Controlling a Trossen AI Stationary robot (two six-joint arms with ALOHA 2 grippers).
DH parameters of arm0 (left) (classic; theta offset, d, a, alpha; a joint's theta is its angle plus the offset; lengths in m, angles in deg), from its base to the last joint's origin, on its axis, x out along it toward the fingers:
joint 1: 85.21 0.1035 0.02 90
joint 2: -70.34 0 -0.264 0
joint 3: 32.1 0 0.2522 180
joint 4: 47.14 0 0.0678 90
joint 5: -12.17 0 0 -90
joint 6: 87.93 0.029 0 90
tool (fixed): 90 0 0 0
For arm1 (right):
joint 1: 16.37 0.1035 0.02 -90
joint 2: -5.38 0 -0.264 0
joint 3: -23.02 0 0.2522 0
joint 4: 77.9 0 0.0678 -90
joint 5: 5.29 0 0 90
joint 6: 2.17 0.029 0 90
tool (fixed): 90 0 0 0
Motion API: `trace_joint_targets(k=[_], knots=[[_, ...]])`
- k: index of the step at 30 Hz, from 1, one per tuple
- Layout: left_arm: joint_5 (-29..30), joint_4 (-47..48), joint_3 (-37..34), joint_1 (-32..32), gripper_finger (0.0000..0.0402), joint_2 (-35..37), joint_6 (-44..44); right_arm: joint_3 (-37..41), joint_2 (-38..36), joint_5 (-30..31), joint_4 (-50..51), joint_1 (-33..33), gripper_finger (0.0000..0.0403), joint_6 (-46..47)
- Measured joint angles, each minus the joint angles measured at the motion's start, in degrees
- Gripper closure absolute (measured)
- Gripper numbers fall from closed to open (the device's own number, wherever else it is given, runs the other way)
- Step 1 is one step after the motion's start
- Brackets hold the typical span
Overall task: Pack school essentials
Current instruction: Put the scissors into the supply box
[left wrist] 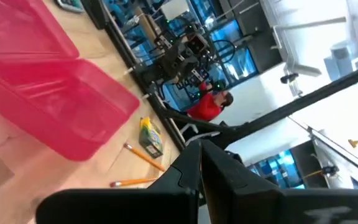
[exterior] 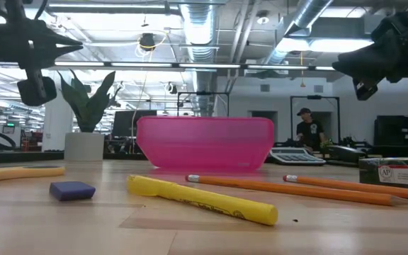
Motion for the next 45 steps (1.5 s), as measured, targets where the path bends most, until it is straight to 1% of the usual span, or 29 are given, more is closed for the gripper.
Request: trace_joint_targets(k=[4, 7, 11, 17, 20, 23, 26, 29, 31, 33, 36, 40, 42, 45], knots=[[6.3, -0.33, 0.0, 0.02, 0.0401, -0.01, -3.31, 0.0, -0.03, 0.03, -4.12, 0.02, 0.0305, 9.73], [8.47, -0.44, -0.01, 0.02, 0.0401, -0.02, -6.12, 0.0, -0.08, 0.03, -6.54, 0.02, 0.0305, 18.54], [13.21, -0.61, 0.0, 0.02, 0.0401, -0.02, -7.59, 0.0, -0.1, 0.03, -9.14, -0.04, 0.0305, 26.89], [14.96, -0.63, 0.0, 0.04, 0.04, -0.02, -9.53, -0.04, -0.11, 0.23, -10.18, -0.02, 0.0305, 33.26], [14.45, -0.69, -0.01, 0.04, 0.0385, -0.04, -9.07, -0.09, -0.07, 2.49, -13.62, -0.36, 0.0304, 35.49], [12.37, -0.7, 0.0, 0.04, 0.0352, -0.04, -9.57, -2.19, 0.31, 3.01, -18.72, -0.14, 0.0293, 32.56], [11.85, -0.7, -0.02, 0.02, 0.0304, -0.04, -10.61, -7.55, 4.65, 3.07, -19.39, 0.47, 0.0269, 26.65], [10.52, -0.86, -0.02, 0.02, 0.0256, -0.04, -11.26, -13.48, 12.0, 3.22, -16.17, 1.54, 0.0238, 21.66], [6.82, -1.6, -0.02, 0.04, 0.023, -0.04, -11.2, -17.88, 18.23, 3.0, -13.51, 2.66, 0.0217, 19.57], [2.23, -2.79, -0.02, 0.04, 0.0211, -0.26, -11.25, -22.2, 24.66, 1.66, -9.75, 4.21, 0.02, 17.93], [-4.28, -4.84, 0.34, 0.01, 0.0202, -1.42, -11.17, -29.73, 33.99, -1.11, -5.8, 7.0, 0.0184, 14.76], [-9.74, -5.24, 4.2, -0.31, 0.021, -5.07, -11.32, -40.52, 44.57, -3.75, 1.04, 9.66, 0.0179, 9.86], [-12.68, -2.73, 7.02, -0.5, 0.0217, -7.53, -11.9, -46.36, 49.19, -4.49, 3.98, 9.92, 0.018, 6.18], [-15.8, 3.99, 11.85, -0.79, 0.0224, -11.45, -12.13, -54.71, 55.25, -4.73, 8.92, 9.65, 0.0181, -0.66]])
